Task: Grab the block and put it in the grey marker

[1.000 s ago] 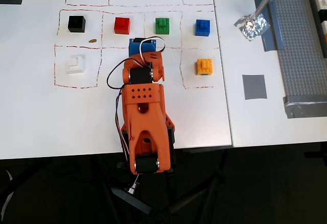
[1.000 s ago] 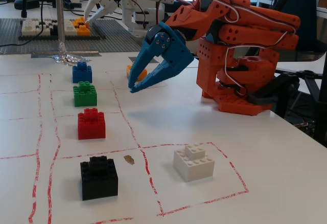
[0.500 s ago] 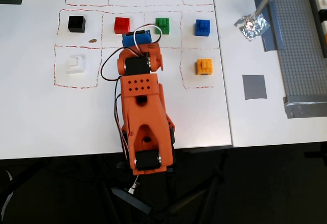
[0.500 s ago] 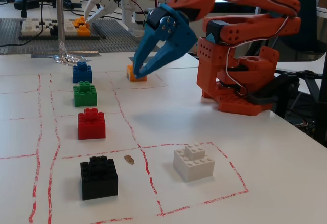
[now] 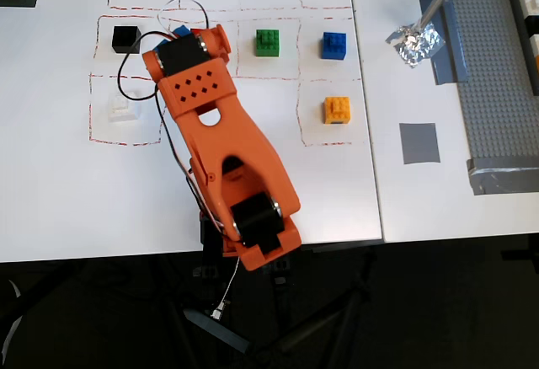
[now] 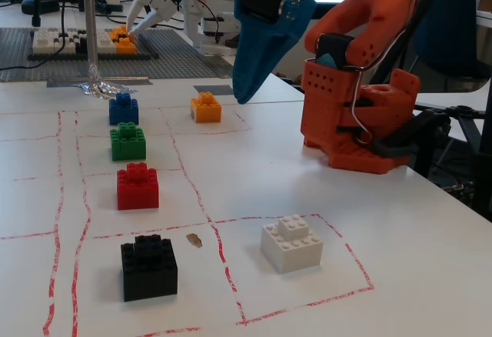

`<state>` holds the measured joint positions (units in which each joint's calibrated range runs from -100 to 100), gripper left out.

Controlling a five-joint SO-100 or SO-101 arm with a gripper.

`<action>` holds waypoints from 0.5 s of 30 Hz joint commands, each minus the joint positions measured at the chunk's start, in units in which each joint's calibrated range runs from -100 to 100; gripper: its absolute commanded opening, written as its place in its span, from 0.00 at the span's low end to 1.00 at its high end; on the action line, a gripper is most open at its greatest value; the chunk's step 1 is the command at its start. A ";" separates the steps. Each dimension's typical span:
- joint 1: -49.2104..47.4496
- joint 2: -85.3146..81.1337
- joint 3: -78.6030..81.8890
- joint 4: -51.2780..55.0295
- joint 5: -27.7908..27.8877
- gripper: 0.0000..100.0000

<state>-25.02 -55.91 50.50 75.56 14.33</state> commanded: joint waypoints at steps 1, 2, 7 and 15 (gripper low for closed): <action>-4.40 3.56 -7.98 0.68 1.86 0.01; -6.25 5.72 -9.70 0.85 2.49 0.01; -14.19 16.92 -19.13 2.72 4.15 0.01; -23.72 29.58 -30.46 6.64 4.98 0.01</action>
<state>-46.86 -25.48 26.15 80.95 18.53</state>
